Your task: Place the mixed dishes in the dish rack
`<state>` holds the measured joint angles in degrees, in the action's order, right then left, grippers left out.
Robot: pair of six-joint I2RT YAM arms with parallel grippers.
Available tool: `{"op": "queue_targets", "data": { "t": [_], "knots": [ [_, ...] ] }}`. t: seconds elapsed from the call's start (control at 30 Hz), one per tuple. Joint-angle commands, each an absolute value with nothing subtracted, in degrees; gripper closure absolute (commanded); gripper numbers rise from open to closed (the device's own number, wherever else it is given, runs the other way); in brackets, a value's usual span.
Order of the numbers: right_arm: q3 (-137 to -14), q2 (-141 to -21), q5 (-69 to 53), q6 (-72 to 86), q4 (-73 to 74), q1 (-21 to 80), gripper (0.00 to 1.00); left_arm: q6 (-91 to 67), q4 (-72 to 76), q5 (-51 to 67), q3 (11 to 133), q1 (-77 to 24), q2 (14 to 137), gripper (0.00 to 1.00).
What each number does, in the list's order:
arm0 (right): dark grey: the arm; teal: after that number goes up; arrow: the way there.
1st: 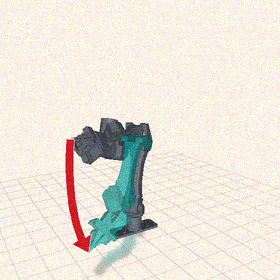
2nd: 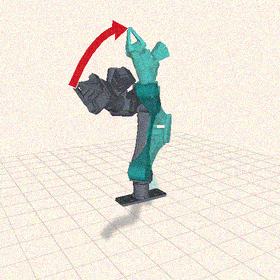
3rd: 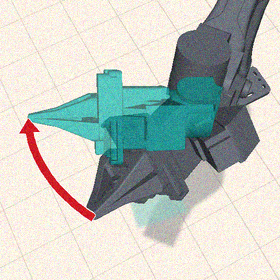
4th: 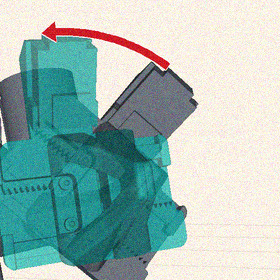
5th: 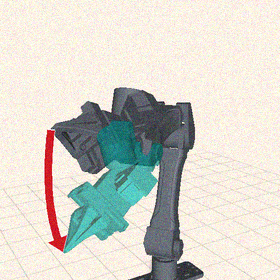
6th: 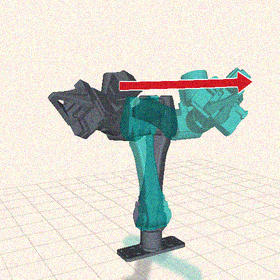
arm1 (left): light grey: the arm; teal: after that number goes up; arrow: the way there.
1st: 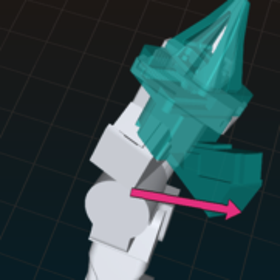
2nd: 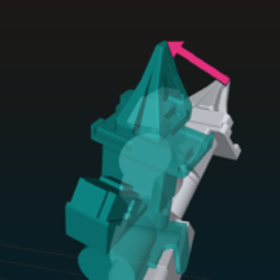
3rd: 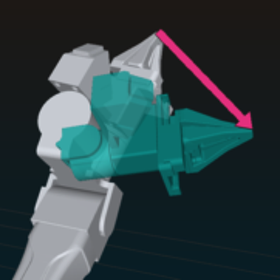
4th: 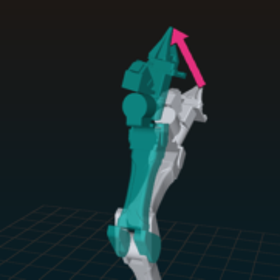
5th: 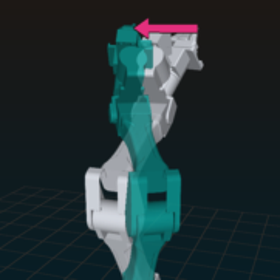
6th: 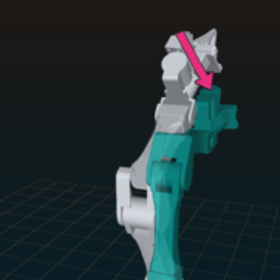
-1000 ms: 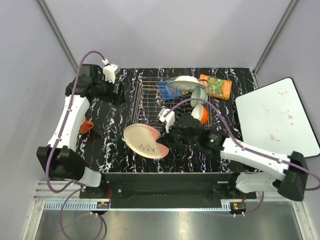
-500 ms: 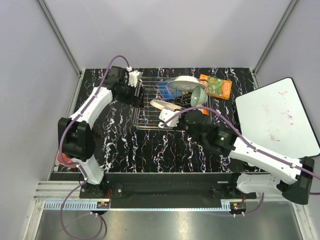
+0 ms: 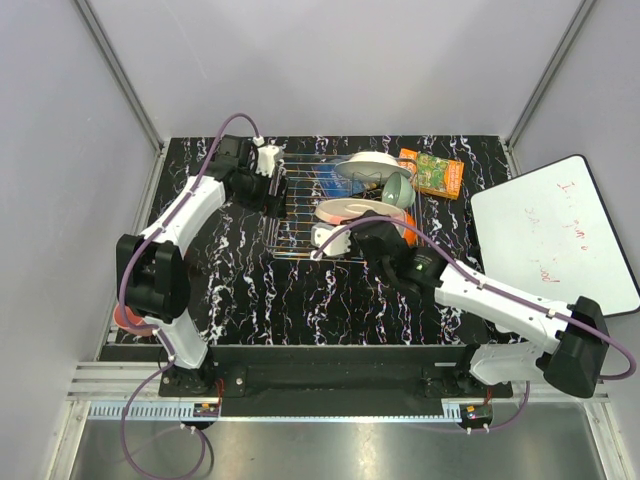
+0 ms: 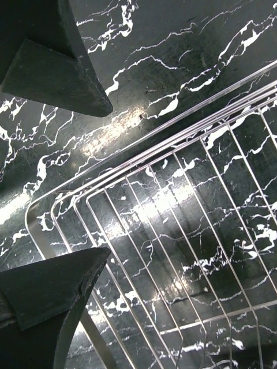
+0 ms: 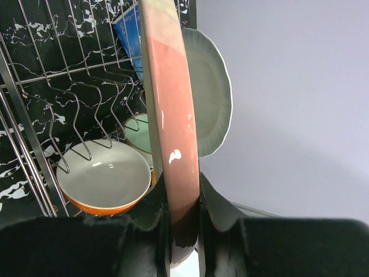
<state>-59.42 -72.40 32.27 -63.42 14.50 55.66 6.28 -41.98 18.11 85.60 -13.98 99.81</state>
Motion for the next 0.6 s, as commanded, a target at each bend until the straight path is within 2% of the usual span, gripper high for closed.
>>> {"op": "queue_targets", "data": {
  "t": [0.0, 0.57],
  "knots": [
    [-61.43, -71.28, 32.44, -66.71, 8.96, 53.70, 1.00, 8.00, -39.90, 16.52, 84.64, -13.97, 97.39, 0.01],
    [-63.98, -78.66, 24.08, -64.16, 9.41, 46.94, 1.00, 9.23, -39.90, 17.49, 83.06, -13.97, 96.15, 0.01]
  ]
}}
